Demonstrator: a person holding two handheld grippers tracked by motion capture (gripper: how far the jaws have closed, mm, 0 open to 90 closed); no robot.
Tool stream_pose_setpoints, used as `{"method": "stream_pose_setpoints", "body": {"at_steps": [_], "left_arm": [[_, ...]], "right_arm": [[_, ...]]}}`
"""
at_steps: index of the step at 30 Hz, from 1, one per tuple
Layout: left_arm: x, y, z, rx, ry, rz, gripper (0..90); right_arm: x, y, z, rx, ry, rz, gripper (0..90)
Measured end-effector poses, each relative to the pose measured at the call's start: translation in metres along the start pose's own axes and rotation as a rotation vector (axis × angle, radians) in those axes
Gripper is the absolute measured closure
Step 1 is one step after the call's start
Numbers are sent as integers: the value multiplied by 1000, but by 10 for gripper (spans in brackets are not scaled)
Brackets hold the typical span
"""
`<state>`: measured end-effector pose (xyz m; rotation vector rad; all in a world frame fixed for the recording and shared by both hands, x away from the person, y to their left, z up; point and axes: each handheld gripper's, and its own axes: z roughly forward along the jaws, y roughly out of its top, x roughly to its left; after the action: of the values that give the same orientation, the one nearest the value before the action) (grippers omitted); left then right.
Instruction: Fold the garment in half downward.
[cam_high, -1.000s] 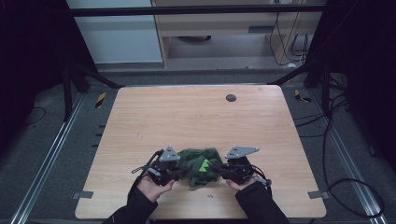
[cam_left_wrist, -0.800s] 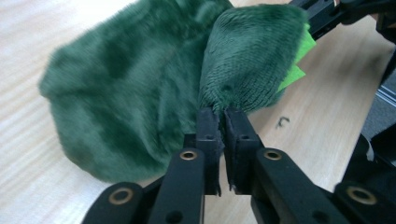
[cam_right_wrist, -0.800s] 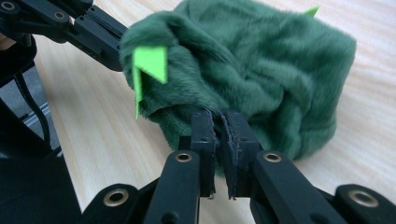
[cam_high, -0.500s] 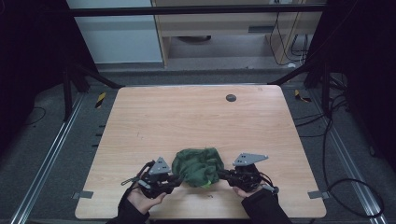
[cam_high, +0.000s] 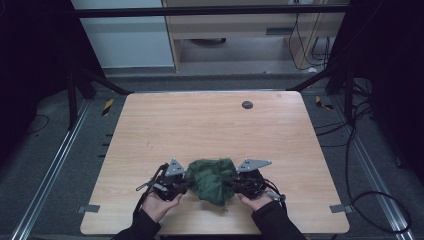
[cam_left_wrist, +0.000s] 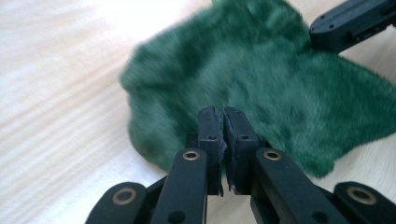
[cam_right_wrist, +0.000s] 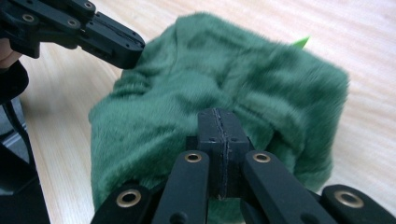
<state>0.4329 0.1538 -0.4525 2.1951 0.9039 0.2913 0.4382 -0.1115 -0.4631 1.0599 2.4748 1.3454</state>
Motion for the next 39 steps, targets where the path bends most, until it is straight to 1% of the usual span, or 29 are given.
{"method": "stream_pose_setpoints", "body": {"at_steps": [1,3,7,9,12,13,14,15,16,17,18,19,20,21,22,23,24,25,26,28,29,30,31,32,33,34,35,36,39], "left_arm": [[-2,-3,3,17,-9,2,857],[-3,-5,5,23,-12,2,857],[-6,-9,12,52,-25,6,856],[-6,-10,13,54,-26,6,856],[-5,-9,9,40,-23,-2,851],[-3,-8,5,25,-18,-4,835],[-1,-7,1,11,-12,-7,835],[2,-6,-3,-3,-2,-12,821],[4,-6,-7,-20,9,-20,793],[8,-6,-11,-28,18,-25,779],[12,-6,-15,-37,32,-36,779],[21,-8,-21,-54,56,-52,751],[21,-8,-21,-54,56,-52,728],[31,-11,-25,-69,89,-71,712],[31,-11,-25,-69,89,-71,689],[37,-13,-27,-73,100,-80,657],[43,-15,-29,-79,116,-93,657],[49,-16,-30,-84,133,-101,594],[55,-18,-31,-88,149,-110,594],[66,-23,-32,-87,178,-133,538],[72,-25,-32,-85,188,-137,500],[78,-28,-32,-85,194,-144,466],[83,-31,-32,-80,204,-148,434],[86,-32,-32,-77,214,-151,416],[89,-35,-33,-76,229,-154,384],[93,-37,-33,-72,235,-158,384],[98,-40,-34,-67,248,-162,356],[98,-40,-34,-67,248,-162,343],[103,-43,-37,-65,263,-164,324]], "right_arm": [[1,-4,2,19,-9,-5,900],[1,-8,3,29,-7,-3,900],[2,-11,6,41,-9,-10,896],[1,-12,8,44,-9,-10,893],[1,-12,8,41,-10,-7,886],[0,-10,4,23,-6,-7,867],[0,-10,4,23,-6,-7,867],[-1,-9,2,8,-11,-6,860],[-4,-6,-5,-25,-25,-4,845],[-6,-5,-8,-46,-36,1,831],[-6,-5,-8,-46,-36,1,831],[-12,-3,-16,-82,-60,13,789],[-12,-3,-16,-82,-60,13,789],[-19,-3,-24,-116,-102,26,748],[-19,-3,-24,-116,-102,26,748],[-27,-3,-30,-138,-142,34,695],[-27,-3,-30,-138,-142,34,695],[-36,-5,-36,-148,-191,51,657],[-36,-5,-36,-148,-191,51,657],[-45,-8,-39,-148,-233,71,611],[-49,-10,-41,-147,-254,80,586],[-54,-12,-42,-146,-270,84,557],[-60,-14,-44,-144,-278,102,537],[-64,-15,-46,-141,-278,116,522],[-70,-18,-48,-139,-303,126,484],[-70,-18,-48,-139,-303,126,484],[-76,-20,-51,-135,-322,143,442],[-76,-20,-51,-135,-322,143,442],[-84,-25,-55,-127,-365,148,392]]}}
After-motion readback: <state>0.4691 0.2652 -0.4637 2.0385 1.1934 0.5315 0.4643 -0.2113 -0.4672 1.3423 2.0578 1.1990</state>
